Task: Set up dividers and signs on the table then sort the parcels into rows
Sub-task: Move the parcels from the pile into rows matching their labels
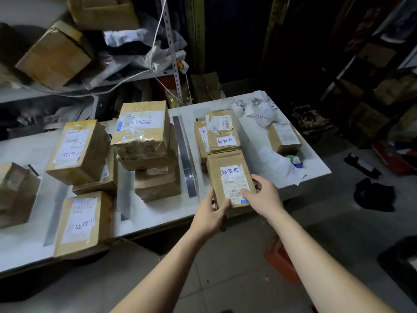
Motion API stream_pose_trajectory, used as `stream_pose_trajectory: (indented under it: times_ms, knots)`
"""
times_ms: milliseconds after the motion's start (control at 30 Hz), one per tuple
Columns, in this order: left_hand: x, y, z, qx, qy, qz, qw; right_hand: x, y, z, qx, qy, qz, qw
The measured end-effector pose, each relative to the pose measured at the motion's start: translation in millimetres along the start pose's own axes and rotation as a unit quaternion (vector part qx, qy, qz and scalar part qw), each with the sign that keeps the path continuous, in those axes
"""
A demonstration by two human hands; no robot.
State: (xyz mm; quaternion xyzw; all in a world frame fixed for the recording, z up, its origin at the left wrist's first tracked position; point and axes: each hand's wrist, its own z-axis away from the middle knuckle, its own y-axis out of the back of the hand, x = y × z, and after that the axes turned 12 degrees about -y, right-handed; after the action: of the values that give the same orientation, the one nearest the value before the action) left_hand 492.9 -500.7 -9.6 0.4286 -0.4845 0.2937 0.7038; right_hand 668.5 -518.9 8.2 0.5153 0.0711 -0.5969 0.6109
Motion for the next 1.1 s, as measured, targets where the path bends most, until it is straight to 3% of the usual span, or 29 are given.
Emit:
stream_pose_trajectory:
  times_ms: [200,333,433,733,1100]
  knots:
    - [15.9,37.6,8.1,0.043,-0.033,-0.198,0.979,-26.5,-9.1,7.4,0.089,0.084,0.151,0.981]
    - [24.8,97.9,24.5,0.083,-0.088,-0.406,0.906,-70.4,-35.4,23.0,0.079,0.179,0.220,0.956]
    - [20.3,152.4,38.9,0.109,-0.069,-0.491,0.861,-109.2,-63.9,43.1,0.067,0.242,0.271,0.929]
    - [-6.6,337.2,107.5,0.159,-0.022,-0.536,0.829,-223.2,-187.7,128.5,0.054,0.350,0.336,0.873]
    - [-74.2,595.2,219.1,0.211,0.033,-0.542,0.813,-351.8,-410.5,263.2,0.016,0.415,0.337,0.845]
